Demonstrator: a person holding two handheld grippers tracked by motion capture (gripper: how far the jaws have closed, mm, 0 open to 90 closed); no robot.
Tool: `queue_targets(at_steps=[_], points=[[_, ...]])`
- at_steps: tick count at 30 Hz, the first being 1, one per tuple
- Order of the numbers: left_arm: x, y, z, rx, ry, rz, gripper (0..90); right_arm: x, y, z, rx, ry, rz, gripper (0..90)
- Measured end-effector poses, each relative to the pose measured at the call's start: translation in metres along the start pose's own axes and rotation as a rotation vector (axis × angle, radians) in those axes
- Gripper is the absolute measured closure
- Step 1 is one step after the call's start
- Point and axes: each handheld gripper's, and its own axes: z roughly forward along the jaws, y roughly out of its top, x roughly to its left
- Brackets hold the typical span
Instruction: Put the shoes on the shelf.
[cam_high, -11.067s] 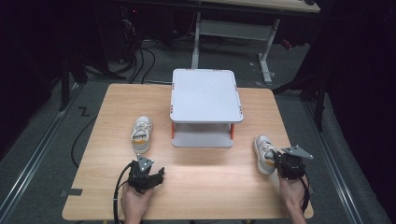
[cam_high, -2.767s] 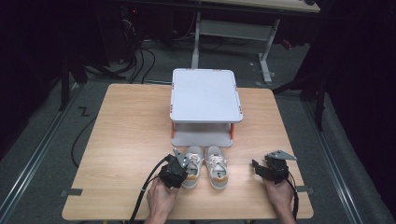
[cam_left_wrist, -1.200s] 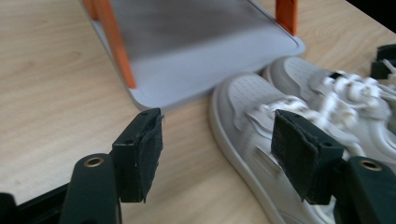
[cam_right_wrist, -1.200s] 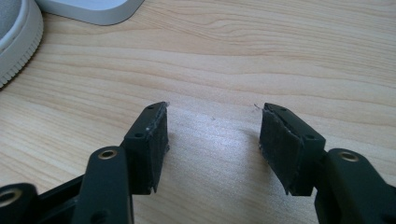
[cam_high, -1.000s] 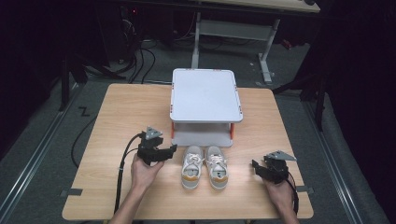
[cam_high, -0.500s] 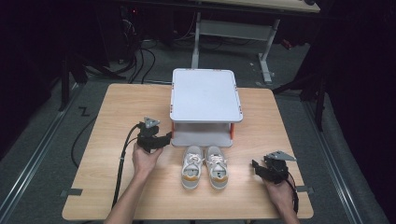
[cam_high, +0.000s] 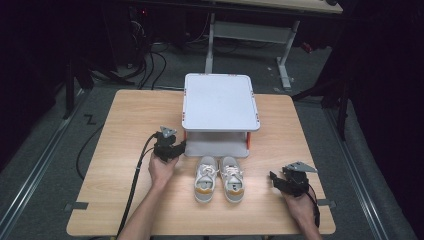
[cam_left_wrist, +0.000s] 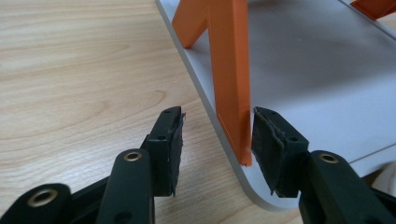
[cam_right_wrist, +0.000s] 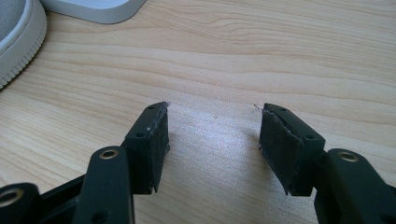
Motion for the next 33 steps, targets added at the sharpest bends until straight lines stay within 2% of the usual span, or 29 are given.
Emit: queue_targets(at_steps=[5, 11, 15, 18, 21, 22, 24, 27, 28, 30, 33], points=[[0.000, -0.002, 0.006, -0.009, -0.019, -0.021, 57.1, 0.000, 0.000, 0.000, 0.000, 0.000, 0.000, 42.3], [-0.004, -0.005, 0.010, 0.001, -0.018, 0.020, 61.9, 0.000, 0.000, 0.000, 0.000, 0.002, 0.000, 42.3], [-0.005, -0.007, 0.013, 0.011, -0.031, 0.012, 66.2, 0.000, 0.000, 0.000, 0.000, 0.002, 0.000, 42.8], [-0.006, -0.007, 0.014, 0.006, -0.044, 0.008, 70.6, 0.001, 0.000, 0.000, -0.003, -0.003, 0.002, 46.2], [-0.007, -0.007, 0.014, 0.003, -0.044, 0.012, 74.1, 0.003, 0.002, -0.003, 0.016, -0.001, 0.028, 51.8], [-0.007, -0.008, 0.014, 0.003, -0.042, 0.010, 74.5, 0.005, 0.004, -0.007, 0.012, 0.019, 0.051, 52.3], [-0.007, -0.008, 0.014, 0.004, -0.042, 0.003, 75.0, 0.014, 0.010, -0.017, -0.006, 0.071, 0.063, 53.9], [-0.007, -0.009, 0.014, -0.005, -0.043, -0.005, 75.4, 0.038, 0.023, -0.039, -0.033, 0.204, 0.055, 55.7], [-0.006, -0.009, 0.013, -0.003, -0.045, -0.005, 75.5, 0.051, 0.029, -0.048, -0.037, 0.258, 0.032, 56.2], [-0.006, -0.009, 0.013, -0.002, -0.048, -0.013, 75.8, 0.074, 0.037, -0.057, -0.028, 0.320, -0.025, 56.5], [-0.006, -0.009, 0.013, -0.002, -0.047, -0.013, 75.9, 0.103, 0.044, -0.063, -0.002, 0.388, -0.092, 56.8]])
